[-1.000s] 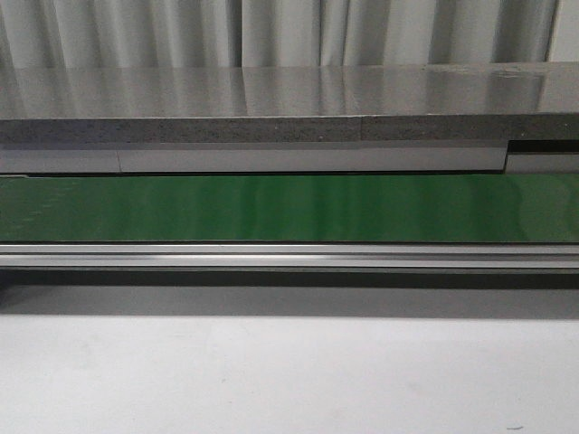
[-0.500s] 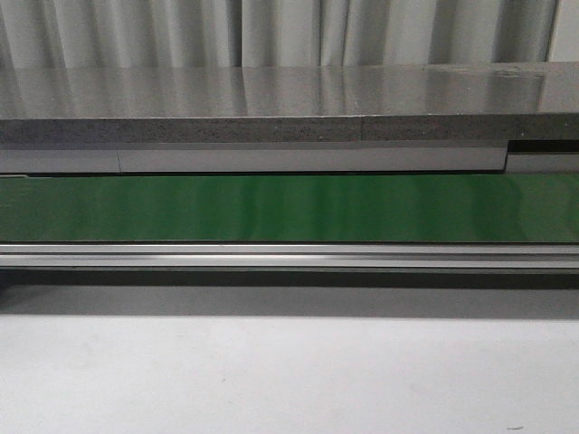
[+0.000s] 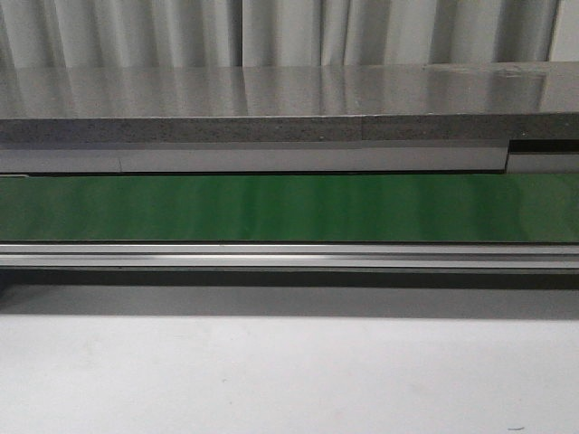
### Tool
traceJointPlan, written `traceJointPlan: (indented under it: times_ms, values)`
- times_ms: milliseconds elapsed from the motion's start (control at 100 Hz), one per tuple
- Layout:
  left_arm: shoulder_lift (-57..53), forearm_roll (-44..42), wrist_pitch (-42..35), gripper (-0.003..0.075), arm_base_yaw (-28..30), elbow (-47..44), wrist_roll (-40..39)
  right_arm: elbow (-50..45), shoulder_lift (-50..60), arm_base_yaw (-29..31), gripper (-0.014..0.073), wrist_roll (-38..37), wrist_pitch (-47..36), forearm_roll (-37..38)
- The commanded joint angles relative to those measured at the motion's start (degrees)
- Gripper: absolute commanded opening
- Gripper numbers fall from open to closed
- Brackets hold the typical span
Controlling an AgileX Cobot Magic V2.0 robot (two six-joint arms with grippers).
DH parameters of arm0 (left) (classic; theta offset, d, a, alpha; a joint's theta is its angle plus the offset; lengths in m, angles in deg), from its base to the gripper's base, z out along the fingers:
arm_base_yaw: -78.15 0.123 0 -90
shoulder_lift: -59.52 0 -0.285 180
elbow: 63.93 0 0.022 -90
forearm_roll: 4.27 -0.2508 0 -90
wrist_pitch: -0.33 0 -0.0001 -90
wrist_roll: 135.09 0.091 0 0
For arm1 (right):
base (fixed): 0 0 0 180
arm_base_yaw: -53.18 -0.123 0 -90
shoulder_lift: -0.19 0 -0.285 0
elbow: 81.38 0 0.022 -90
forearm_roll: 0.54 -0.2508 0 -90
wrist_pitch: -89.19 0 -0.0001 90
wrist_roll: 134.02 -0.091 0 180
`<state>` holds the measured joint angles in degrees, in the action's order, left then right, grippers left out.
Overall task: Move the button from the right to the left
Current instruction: 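Move the right gripper over the green tray toward the yellow button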
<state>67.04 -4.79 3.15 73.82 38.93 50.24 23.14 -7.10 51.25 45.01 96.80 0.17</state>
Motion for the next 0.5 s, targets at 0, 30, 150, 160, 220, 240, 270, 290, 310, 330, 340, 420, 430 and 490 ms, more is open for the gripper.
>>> traceJointPlan:
  times_ms: [0,30,150,160,220,240,270,290,310,330,340,420,430,490]
  values:
    - [-2.11,0.51,-4.87,0.0005,-0.56,-2.34,-0.35,6.34,-1.04,-0.05,-0.0068,0.11,1.37,0.11]
    - [-2.11,0.51,-4.87,0.0005,-0.56,-2.34,-0.35,8.51,-1.97,-0.05,-0.0068,0.11,3.98,0.11]
    - [-2.11,0.51,-4.87,0.0005,-0.56,-2.34,-0.35,16.27,-8.02,-0.05,-0.0068,0.11,13.42,0.16]
    - [-2.11,0.51,-4.87,0.0005,-0.56,-2.34,-0.35,16.73,-8.89,-0.05,-0.0068,0.11,13.97,0.16]
    - [-2.11,0.51,-4.87,0.0005,-0.56,-2.34,-0.35,20.89,-12.61,-0.05,-0.0068,0.11,19.06,0.16]
    - [-2.11,0.51,-4.87,0.0005,-0.56,-2.34,-0.35,22.26,-14.04,-0.05,-0.0068,0.11,20.72,0.16]
    - [-2.11,0.51,-4.87,0.0005,-0.56,-2.34,-0.35,24.07,-16.03,-0.05,-0.0068,0.11,22.87,0.16]
    - [-2.11,0.51,-4.87,0.0005,-0.56,-2.34,-0.35,25.38,-17.53,-0.05,-0.0068,0.11,24.40,0.16]
    - [-2.11,0.51,-4.87,0.0005,-0.56,-2.34,-0.35,26.68,-18.98,-0.05,-0.0068,0.11,25.82,0.16]
    - [-2.11,0.51,-4.87,0.0005,-0.56,-2.34,-0.35,27.95,-20.44,-0.05,-0.0068,0.11,26.68,0.16]
    - [-2.11,0.51,-4.87,0.0005,-0.56,-2.34,-0.35,28.35,-20.94,-0.05,-0.0068,0.11,27.49,0.16]
    - [-2.11,0.51,-4.87,0.0005,-0.56,-2.34,-0.35,32.65,-26.61,-0.05,-0.0068,0.11,30.76,0.16]
    - [-2.11,0.51,-4.87,0.0005,-0.56,-2.34,-0.35,33.38,-27.06,-0.05,-0.0068,0.11,31.15,0.16]
    - [-2.11,0.51,-4.87,0.0005,-0.56,-2.34,-0.35,36.06,-30.98,-0.05,-0.0068,0.11,32.24,0.16]
